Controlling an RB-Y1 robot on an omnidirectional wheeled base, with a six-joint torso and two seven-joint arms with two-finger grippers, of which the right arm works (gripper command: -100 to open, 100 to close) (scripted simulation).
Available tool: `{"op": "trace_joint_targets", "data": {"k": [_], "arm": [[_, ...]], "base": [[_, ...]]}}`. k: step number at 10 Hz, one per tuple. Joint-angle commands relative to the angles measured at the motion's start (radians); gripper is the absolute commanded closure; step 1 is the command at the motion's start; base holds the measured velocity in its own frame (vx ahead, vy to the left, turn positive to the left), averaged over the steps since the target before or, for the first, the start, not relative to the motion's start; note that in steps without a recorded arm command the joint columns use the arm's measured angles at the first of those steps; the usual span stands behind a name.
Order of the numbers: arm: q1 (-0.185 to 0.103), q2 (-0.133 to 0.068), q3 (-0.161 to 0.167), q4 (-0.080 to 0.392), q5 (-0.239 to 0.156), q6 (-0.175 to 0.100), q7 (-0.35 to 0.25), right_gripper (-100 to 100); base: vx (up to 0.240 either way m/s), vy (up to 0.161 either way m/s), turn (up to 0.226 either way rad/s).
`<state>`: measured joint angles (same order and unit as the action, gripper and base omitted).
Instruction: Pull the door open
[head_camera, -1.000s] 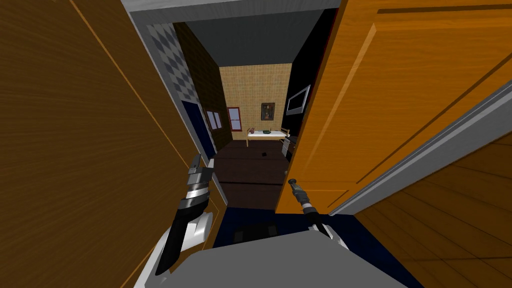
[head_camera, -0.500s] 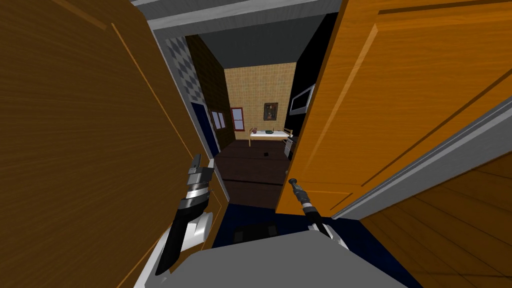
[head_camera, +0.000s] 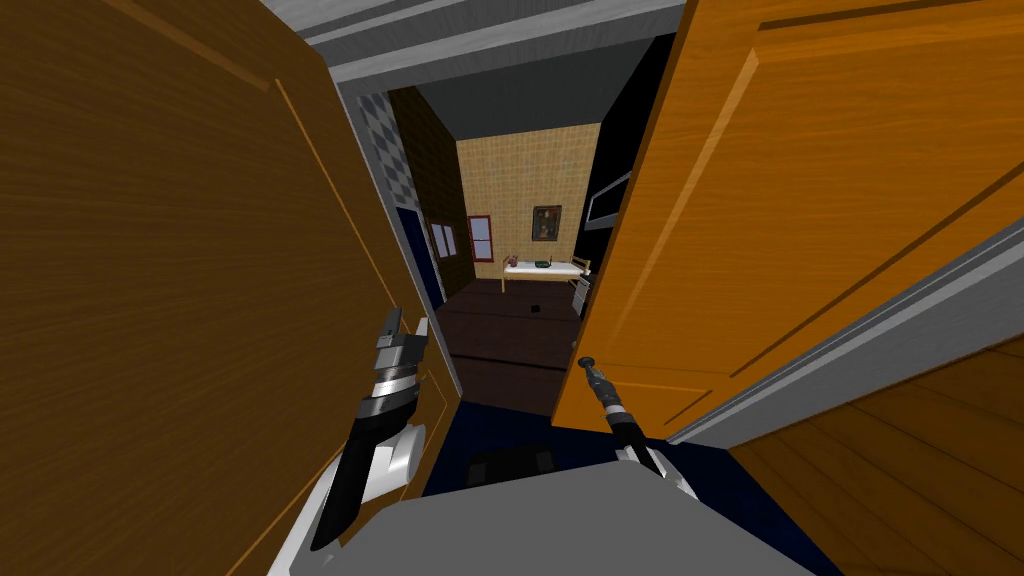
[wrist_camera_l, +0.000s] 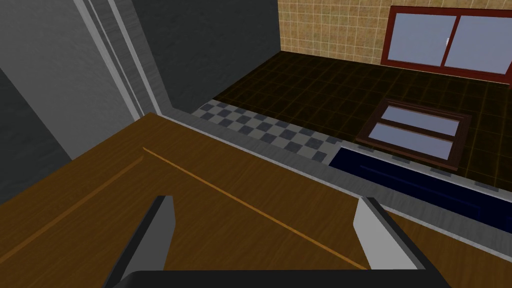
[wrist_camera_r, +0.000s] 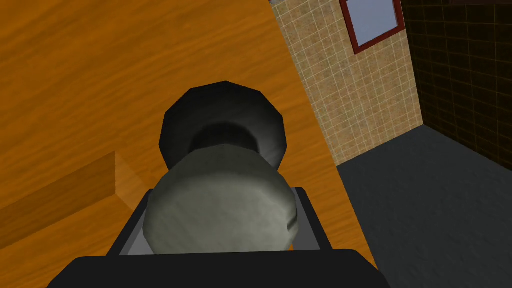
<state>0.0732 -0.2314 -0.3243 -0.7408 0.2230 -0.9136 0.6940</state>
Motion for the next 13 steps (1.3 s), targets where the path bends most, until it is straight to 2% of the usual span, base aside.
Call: {"op": "trace_joint_targets", "data": {"k": [1,3,4,8,9,10,11,13], "arm": [[0.001,0.006,0.007,0.001,-0.006,0.000,-0.032,100],[0.000,0.005,0.012,0.002,-0.034,0.004,-0.094,100],[0.000,0.005,0.012,0.002,-0.034,0.004,-0.108,100],[-0.003,0.004,0.021,0.003,-0.077,0.008,-0.220,100],[-0.003,0.004,0.021,0.003,-0.077,0.008,-0.223,100],[-0.003,0.003,0.024,0.003,-0.092,0.010,-0.262,100],[-0.003,0.003,0.024,0.003,-0.092,0.010,-0.264,100],[-0.005,0.002,0.030,0.004,-0.123,0.014,-0.329,100]], "base": [[-0.041,-0.024,0.046],[-0.039,-0.019,0.084],[-0.041,-0.021,0.035],[-0.046,-0.020,0.070],[-0.029,-0.011,0.033],[-0.032,-0.013,0.057],[-0.027,-0.015,0.045],[-0.046,-0.020,0.084]]}}
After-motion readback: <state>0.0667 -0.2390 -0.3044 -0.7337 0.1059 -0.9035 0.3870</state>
